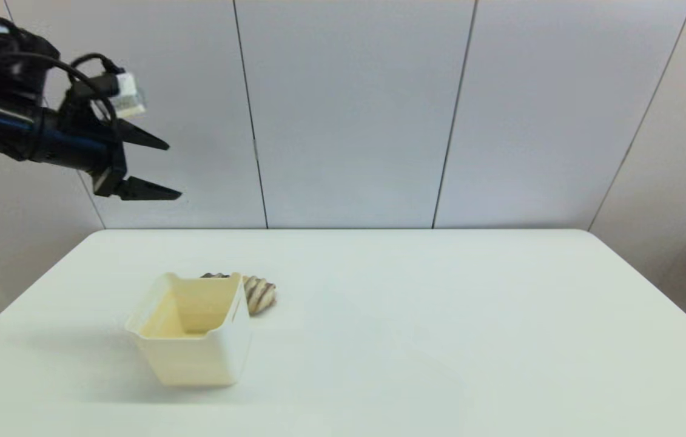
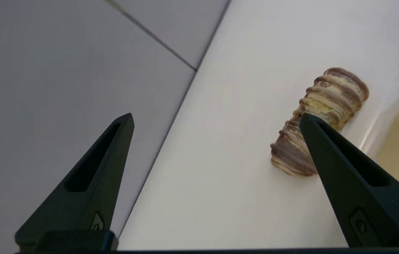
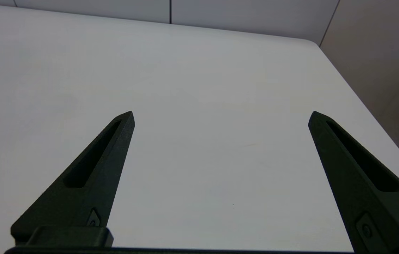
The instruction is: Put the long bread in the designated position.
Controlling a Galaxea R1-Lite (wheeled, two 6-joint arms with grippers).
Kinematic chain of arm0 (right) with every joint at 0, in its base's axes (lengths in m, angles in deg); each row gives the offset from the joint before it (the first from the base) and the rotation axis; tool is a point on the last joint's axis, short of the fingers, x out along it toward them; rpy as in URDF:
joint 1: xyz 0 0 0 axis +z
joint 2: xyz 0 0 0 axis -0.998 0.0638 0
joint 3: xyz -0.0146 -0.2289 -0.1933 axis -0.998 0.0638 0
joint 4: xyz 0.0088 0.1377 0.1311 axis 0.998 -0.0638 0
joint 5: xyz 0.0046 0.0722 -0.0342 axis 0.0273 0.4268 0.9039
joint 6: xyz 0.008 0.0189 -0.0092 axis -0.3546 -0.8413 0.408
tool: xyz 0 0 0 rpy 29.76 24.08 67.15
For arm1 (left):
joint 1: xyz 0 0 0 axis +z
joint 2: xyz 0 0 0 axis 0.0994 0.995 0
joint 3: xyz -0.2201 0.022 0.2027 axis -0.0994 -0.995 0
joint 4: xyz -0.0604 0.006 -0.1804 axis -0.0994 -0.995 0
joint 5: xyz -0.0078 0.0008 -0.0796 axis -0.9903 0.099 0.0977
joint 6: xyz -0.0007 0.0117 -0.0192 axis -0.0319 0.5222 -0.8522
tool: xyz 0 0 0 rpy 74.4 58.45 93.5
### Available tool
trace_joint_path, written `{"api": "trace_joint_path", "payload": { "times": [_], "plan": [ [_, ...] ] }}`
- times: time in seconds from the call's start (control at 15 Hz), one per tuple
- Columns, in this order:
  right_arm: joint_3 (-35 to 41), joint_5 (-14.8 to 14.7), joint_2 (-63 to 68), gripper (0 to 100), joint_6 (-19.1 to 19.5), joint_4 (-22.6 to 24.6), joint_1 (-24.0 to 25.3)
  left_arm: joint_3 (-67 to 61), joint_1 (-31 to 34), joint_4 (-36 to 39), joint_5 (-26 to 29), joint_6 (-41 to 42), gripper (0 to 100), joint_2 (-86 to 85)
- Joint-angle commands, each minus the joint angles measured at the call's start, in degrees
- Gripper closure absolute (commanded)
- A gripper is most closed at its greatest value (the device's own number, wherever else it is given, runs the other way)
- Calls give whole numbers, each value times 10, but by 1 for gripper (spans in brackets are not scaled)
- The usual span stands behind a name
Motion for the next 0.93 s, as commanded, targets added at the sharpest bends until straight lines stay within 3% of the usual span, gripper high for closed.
{"api": "trace_joint_path", "payload": {
  "times": [0.07, 0.2, 0.33, 0.73, 0.93],
  "plan": [
    [0, 1, 1, 0, 0, 0, 0, -170, 38, 3, -14, -135, 0, -262],
    [0, 1, 1, 0, 0, 0, 0, -259, 38, 10, -25, -197, 0, -356],
    [0, 1, 1, 0, 0, 0, 0, -364, 38, 47, -70, -266, 0, -452],
    [0, 1, 1, 0, 0, 0, 0, -667, 35, 301, -173, -388, 0, -655],
    [0, 1, 1, 0, 0, 0, 0, -757, 13, 372, -205, -423, 0, -736]
  ]
}}
